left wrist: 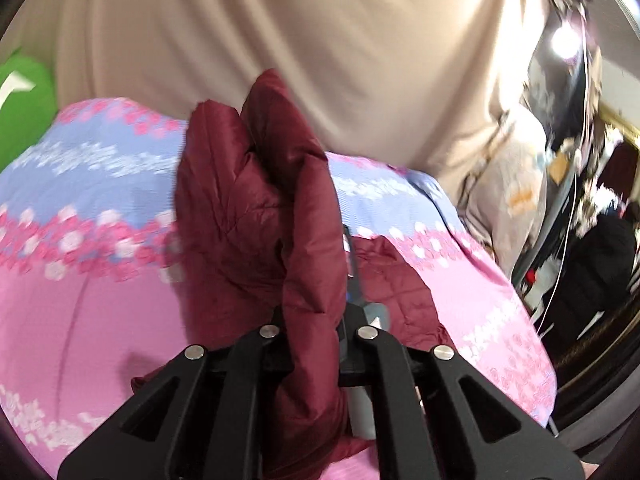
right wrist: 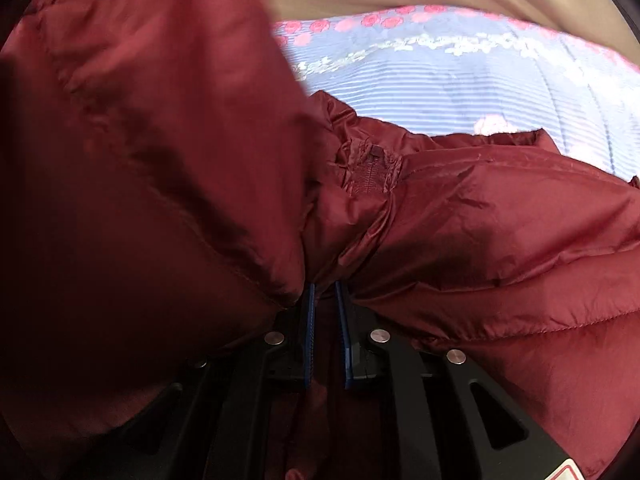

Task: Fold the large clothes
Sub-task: 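Grasp the jacket end with both tools and fold it over the body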

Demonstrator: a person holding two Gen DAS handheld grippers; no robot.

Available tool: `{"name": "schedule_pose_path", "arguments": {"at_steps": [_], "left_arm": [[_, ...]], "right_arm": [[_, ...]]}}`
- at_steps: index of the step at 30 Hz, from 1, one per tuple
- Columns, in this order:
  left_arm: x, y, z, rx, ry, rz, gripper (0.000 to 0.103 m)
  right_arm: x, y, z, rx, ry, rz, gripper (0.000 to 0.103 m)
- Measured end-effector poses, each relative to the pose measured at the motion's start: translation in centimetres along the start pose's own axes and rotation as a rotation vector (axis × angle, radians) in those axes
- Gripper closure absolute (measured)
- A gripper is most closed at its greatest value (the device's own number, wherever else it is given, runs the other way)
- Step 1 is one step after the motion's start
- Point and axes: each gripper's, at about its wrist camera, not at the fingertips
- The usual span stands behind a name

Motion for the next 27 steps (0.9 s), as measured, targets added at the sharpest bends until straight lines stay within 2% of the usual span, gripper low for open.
{"name": "schedule_pose_path", "arguments": {"at_steps": [2, 4, 7, 11, 13, 15, 18, 21, 24, 27], "left_arm": [[-0.8, -0.1, 1.7, -0.018, 0.008, -0.014, 0.097], [-1.3, 0.1, 3.1, -0.04, 0.002, -0.022, 0.097], [-2.5, 0.2, 4.6, -0.077, -0.008, -0.04, 0.097], [-3.8, 0.9, 7.0, -0.14, -0.009, -0.065, 0.097], [-4.8, 1.4, 8.9, -0.184, -0.007, -0.083, 0.097], [-5.9, 2.0, 10.8, -0.224, -0.006, -0.099, 0.097], [-7.8, 3.1, 13.3, -0.277, 0.004, -0.137, 0.097], [-9.9, 4.5, 15.4, -0.321, -0.005, -0.178, 0.097], [-10.9, 5.6, 16.8, -0.362, -0.041, -0.178, 0.097], [-11.6, 5.7, 17.2, -0.376, -0.066, -0.181, 0.097]], "right_arm": [[2.2, 0.1, 1.2, -0.034, -0.03, 0.008, 0.09], [5.4, 0.5, 2.6, -0.058, -0.016, 0.041, 0.09], [11.3, 1.8, 5.0, -0.087, 0.106, 0.089, 0.089], [18.4, 4.9, 7.2, -0.07, 0.336, 0.143, 0.08], [20.2, 6.5, 8.1, -0.077, 0.372, 0.142, 0.08], [21.2, 8.2, 9.3, -0.093, 0.371, 0.136, 0.08], [20.7, 9.1, 10.7, -0.092, 0.342, 0.126, 0.08], [19.3, 8.5, 11.9, -0.087, 0.267, 0.115, 0.08], [17.4, 7.5, 13.0, -0.087, 0.18, 0.103, 0.081], [17.6, 7.2, 14.0, -0.102, 0.12, 0.103, 0.084]]}}
Point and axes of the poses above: each gripper's, at about its wrist camera, not at the fingertips, and x roughly against the way its jaws point, z to its right, y to its underside, and after that the axes turned 13 degrees about -y, right-handed
